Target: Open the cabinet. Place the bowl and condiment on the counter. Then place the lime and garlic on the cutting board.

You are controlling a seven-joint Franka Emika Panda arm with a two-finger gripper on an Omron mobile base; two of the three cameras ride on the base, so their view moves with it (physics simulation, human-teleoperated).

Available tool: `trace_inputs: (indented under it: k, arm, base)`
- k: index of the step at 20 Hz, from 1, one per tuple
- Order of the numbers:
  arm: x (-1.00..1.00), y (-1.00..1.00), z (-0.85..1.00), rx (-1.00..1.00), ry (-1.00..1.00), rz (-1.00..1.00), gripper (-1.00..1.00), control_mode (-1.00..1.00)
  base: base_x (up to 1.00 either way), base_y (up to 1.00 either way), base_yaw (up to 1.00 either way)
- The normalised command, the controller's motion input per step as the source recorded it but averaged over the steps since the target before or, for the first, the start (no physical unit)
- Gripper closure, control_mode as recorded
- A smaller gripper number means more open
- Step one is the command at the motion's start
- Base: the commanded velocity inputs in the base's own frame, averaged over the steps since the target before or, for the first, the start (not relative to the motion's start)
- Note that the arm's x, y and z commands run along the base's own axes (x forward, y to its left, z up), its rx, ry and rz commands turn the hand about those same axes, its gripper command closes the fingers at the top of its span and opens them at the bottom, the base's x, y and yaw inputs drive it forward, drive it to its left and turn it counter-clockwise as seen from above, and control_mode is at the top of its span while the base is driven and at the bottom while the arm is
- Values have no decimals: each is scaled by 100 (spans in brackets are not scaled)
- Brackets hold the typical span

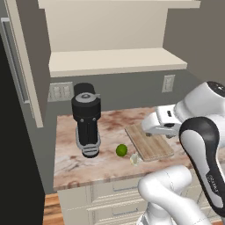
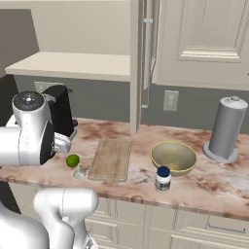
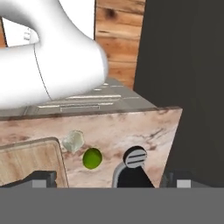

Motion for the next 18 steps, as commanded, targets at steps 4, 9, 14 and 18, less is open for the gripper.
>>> trace_inputs:
  k: [4,9,14,18]
  arm:
    - [15,3,-9,-11,0,10,-100,-100]
    - [13,5,-22,-10,0,10,-100,-100]
    - [0,1,-30,-3,-1,7,-100,-100]
    - [0,5,-21,-1,0,2,-100,-100]
  base:
    - [0,0,0]
    - [0,0,0]
    - [0,0,0]
    - [0,0,0]
